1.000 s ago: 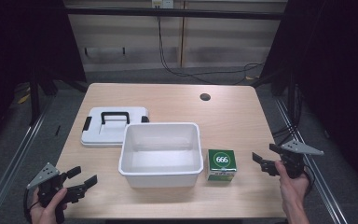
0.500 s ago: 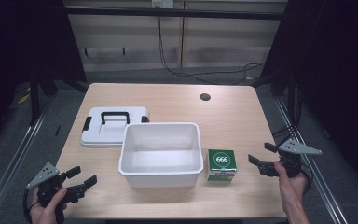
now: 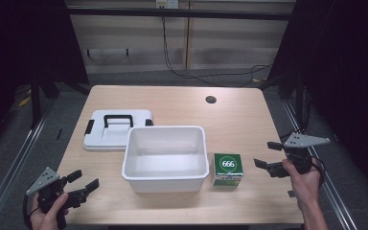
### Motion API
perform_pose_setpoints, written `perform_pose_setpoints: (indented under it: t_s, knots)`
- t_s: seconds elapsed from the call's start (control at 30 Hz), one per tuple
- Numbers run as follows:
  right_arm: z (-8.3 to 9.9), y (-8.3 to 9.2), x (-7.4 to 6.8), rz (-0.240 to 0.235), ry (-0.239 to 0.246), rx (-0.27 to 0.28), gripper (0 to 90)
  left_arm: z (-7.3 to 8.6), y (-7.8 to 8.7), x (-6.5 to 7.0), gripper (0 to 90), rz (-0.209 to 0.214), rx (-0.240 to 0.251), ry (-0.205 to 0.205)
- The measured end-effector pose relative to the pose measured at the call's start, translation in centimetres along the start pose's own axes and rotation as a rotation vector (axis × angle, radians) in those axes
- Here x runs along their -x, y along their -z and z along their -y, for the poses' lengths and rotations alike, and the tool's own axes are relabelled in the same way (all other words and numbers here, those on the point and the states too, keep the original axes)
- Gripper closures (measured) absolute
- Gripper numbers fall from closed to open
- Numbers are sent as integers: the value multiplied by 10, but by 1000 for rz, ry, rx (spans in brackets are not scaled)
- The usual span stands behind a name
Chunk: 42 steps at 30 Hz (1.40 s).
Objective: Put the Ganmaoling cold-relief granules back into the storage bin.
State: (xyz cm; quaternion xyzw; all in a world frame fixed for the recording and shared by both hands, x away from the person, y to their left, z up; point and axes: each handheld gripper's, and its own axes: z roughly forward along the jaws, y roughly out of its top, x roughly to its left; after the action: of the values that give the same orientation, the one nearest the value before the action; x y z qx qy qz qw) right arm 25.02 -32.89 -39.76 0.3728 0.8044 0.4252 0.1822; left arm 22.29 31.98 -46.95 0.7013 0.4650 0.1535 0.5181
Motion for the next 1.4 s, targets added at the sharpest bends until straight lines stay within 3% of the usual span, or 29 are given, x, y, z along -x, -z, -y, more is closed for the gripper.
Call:
perform_pose_setpoints:
  t_s: [0.07, 0.13, 0.17, 0.2, 0.23, 0.53, 0.67, 0.77, 0.93, 0.97, 1.03, 1.27, 1.3, 1.4]
  knots:
    - [-15, -4, -3, -12, 47, -23, 137, 0, 0, 0, 160, -3, 1, 0]
    - [-20, -5, -4, -19, 63, -37, 138, 0, 0, 0, 160, -5, -1, -1]
    - [-30, -10, -7, -69, 105, -78, 176, 0, 0, 0, 160, -4, -2, -4]
    - [-30, -10, -7, -69, 105, -78, 176, 0, 0, 0, 160, -4, -2, -4]
    - [-37, -15, -11, -108, 144, -105, 166, 0, 0, 0, 160, -7, 1, -6]
    - [-52, -28, -21, -119, 213, -201, 144, 0, 1, 1, 160, 1, 3, -5]
    - [-59, -39, -29, -93, 302, -280, 131, 0, 0, 2, 162, 1, 4, -6]
    - [-64, -52, -35, -129, 358, -341, 131, 0, 0, 1, 162, 1, 1, -9]
    - [-67, -62, -37, -163, 384, -378, 133, 0, 0, 1, 162, 2, 1, -6]
    - [-68, -65, -38, -202, 384, -390, 138, 0, 0, 1, 162, 10, 0, -7]
    - [-69, -68, -41, -211, 388, -416, 137, 0, -1, 1, 162, 13, -8, -3]
    - [-78, -81, -47, -245, 454, -489, 128, 0, 0, 0, 162, 9, 0, 0]
    - [-80, -84, -49, -279, 478, -512, 105, 0, 0, 0, 162, 7, 0, -3]
    - [-82, -87, -51, -304, 493, -528, 94, 0, 0, 1, 162, 13, 1, -4]
